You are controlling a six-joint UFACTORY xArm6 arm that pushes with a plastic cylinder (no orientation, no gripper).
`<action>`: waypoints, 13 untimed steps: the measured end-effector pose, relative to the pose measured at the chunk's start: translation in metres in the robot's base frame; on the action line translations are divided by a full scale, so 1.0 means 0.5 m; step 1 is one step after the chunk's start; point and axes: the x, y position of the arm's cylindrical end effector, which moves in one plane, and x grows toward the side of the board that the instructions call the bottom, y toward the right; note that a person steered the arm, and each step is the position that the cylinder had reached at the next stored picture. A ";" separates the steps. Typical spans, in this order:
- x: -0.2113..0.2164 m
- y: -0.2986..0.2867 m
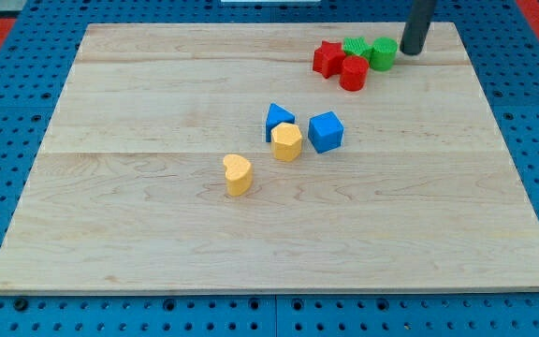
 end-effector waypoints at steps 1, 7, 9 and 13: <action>0.049 -0.026; -0.086 -0.024; -0.127 -0.143; -0.071 -0.240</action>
